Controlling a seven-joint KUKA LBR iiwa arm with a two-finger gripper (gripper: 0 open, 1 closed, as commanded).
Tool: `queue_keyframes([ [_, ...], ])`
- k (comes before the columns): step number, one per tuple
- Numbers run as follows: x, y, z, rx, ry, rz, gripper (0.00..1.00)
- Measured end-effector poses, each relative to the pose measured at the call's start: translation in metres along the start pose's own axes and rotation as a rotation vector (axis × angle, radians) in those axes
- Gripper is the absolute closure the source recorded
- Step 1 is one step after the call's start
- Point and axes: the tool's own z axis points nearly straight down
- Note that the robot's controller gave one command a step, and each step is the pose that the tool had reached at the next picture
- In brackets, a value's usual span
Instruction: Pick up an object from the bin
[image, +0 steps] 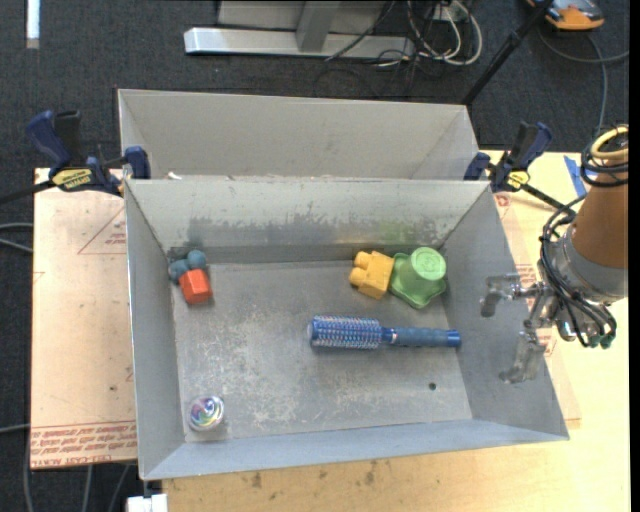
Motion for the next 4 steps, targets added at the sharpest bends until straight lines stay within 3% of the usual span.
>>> queue_keyframes([
  [1,-0.039,0.103,0.153,-0.001,-0.014,0.046,0.0],
  [2,-0.059,0.148,0.122,0.0,-0.011,-0.101,0.0],
  [3,-0.069,0.174,0.123,0.001,-0.01,-0.205,0.0],
  [4,-0.076,0.165,0.154,0.001,-0.005,-0.168,0.0],
])
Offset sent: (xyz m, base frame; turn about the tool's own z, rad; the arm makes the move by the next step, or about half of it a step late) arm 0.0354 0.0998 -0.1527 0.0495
